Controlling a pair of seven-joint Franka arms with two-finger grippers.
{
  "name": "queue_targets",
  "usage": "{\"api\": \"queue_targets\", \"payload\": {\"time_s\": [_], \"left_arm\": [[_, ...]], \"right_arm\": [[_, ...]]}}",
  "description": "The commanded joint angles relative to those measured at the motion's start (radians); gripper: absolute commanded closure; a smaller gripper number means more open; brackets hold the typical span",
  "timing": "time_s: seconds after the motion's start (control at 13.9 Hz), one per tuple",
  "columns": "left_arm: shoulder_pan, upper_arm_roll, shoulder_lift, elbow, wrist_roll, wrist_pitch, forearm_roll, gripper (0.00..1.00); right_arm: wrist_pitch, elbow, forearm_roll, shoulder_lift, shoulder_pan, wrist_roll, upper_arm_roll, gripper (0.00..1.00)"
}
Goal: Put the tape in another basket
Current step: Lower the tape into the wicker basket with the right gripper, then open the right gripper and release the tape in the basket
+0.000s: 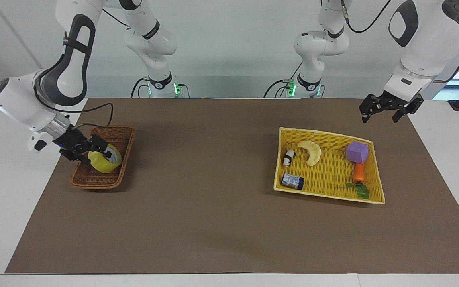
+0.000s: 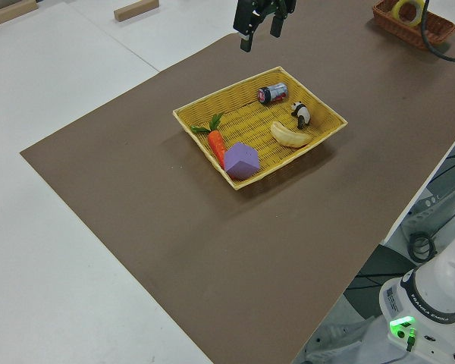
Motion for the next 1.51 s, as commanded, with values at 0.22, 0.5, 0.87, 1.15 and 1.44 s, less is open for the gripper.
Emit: {"api": "queue_targets", "payload": {"time_s": [0.22,0.5,0.87,1.15,1.44], "left_arm": [[0.012,-0.007,-0.003,0.002,0.011,-0.016,-0.004,0.00],[0.012,-0.007,-0.003,0.002,0.011,-0.016,-0.004,0.00],[0.012,-0.007,-0.003,0.002,0.011,-0.016,-0.004,0.00],[0.012,-0.007,-0.003,0.002,0.011,-0.016,-0.004,0.00],[0.012,-0.007,-0.003,0.002,0.011,-0.016,-0.004,0.00]], "right_arm": [[-0.071,0.136,-0.289,-0.044,0.118,0.299,0.006,0.00],[-0.204,0.139,-0.372,-0.144,0.228,0.570,0.006,0.00],[-0.350,0.148,-0.386,-0.253,0.300,0.729,0.006,0.00],[-0.555,0.352,-0.403,-0.239,0.279,0.715,-0.007,0.00],[-0.594,0.272,-0.420,-0.317,0.287,0.684,-0.011,0.00]]}}
